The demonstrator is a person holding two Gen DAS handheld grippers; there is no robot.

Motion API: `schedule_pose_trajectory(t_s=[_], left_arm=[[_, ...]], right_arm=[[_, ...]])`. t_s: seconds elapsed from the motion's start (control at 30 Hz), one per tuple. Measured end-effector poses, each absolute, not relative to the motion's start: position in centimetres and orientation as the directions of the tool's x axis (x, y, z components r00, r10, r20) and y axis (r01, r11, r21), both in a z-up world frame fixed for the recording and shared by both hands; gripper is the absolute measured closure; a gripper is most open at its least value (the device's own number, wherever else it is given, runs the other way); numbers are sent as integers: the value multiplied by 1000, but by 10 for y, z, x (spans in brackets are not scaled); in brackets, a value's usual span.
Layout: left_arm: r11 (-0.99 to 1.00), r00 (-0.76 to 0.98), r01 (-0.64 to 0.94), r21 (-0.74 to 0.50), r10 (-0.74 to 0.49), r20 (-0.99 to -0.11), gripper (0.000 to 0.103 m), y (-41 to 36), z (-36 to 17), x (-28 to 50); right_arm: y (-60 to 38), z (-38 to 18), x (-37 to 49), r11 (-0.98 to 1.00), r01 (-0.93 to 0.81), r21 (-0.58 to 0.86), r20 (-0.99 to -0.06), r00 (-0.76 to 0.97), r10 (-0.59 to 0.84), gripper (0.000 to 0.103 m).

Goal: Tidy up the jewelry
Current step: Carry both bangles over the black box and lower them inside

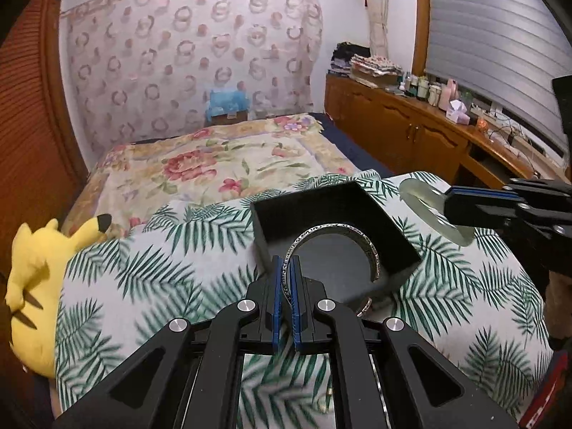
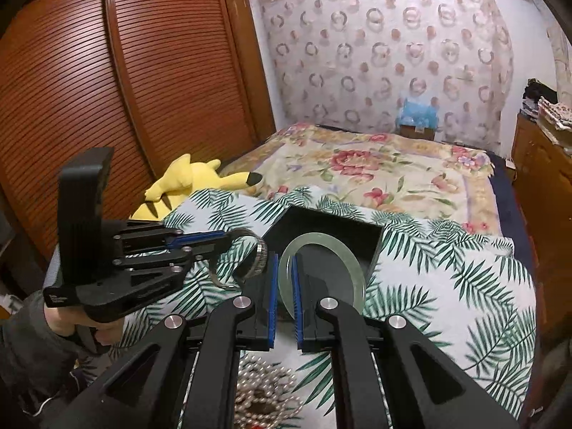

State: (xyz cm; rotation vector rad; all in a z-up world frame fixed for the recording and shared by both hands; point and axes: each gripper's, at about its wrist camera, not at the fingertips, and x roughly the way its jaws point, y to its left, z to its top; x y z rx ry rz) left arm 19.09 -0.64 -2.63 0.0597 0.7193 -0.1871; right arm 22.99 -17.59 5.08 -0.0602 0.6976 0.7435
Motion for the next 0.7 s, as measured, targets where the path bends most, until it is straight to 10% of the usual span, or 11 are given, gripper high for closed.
schedule_pose_trajectory(t_s=[0.7], left_arm=[[988,749,154,-6,-121,-651,84,13,-30,175]], right_arm=[[-150,33,260,733,-657,173,-609,514,604,94]])
